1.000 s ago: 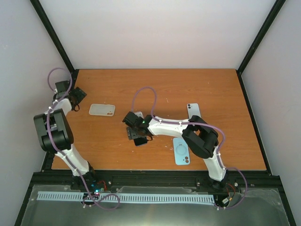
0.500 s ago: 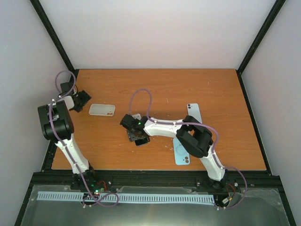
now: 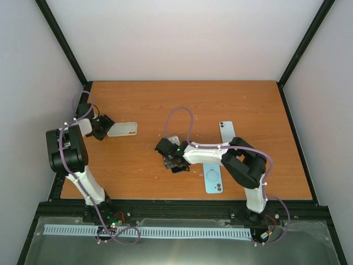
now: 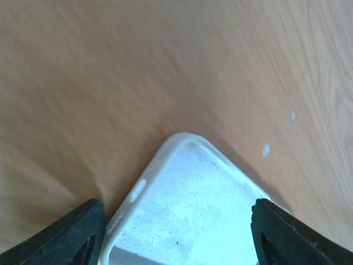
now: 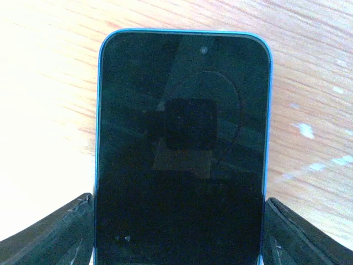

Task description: Put the phone into the phone case

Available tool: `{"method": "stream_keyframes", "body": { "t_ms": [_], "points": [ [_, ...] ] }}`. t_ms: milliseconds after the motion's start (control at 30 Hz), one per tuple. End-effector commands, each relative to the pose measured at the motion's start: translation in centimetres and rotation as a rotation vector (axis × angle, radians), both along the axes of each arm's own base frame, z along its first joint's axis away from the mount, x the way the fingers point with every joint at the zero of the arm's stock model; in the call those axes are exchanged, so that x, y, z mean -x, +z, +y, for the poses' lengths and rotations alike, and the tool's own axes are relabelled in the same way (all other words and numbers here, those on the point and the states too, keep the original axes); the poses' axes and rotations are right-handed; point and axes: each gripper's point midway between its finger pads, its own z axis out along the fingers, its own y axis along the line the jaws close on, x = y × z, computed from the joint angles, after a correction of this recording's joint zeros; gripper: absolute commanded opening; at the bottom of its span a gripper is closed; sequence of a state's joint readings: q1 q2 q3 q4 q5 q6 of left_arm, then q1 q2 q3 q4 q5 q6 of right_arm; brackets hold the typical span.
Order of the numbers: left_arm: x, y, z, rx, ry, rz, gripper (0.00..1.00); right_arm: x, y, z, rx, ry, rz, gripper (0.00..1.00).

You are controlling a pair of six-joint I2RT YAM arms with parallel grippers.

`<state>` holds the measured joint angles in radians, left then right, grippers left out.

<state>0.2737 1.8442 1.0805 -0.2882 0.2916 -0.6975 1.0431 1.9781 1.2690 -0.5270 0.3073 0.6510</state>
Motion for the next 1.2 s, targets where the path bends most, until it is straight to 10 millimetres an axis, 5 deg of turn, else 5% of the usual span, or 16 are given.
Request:
{"method": "stream_keyframes", "body": {
  "t_ms": [0,367,533,767,967,1167],
  "points": [
    [3.3,0.0,-3.8,0.105,-0.011,0.055,0.74,-0.4,0.2,-4.0,0.022,-0.056,-0.027,0.65],
    [6.9,7.1,-14.1,0.279,-0.313,-0.209,0.74,-0.6,1.5,-7.0,-0.058,-0.106,-0.059,0.63],
    [4.2,9.1,-10.9,0.026,-0.329,-0.277,0.77,-0.5,1.9,-6.3,-0.098,-0.1,-0.049,0.62],
    [-3.7,10.9,-4.8,-0.147,-0.298,-0.317,0.77,-0.1,2.4,-6.0,-0.135,-0.097,-0.037,0.62],
    [-7.3,7.9,-2.2,-0.2,-0.304,-0.217,0.77,-0.3,3.6,-5.9,-0.149,-0.099,-0.053,0.62],
    [-6.8,4.0,-2.9,-0.123,-0.341,-0.125,0.76,-0.7,4.7,-6.2,-0.146,-0.113,-0.082,0.62]
  ]
}}
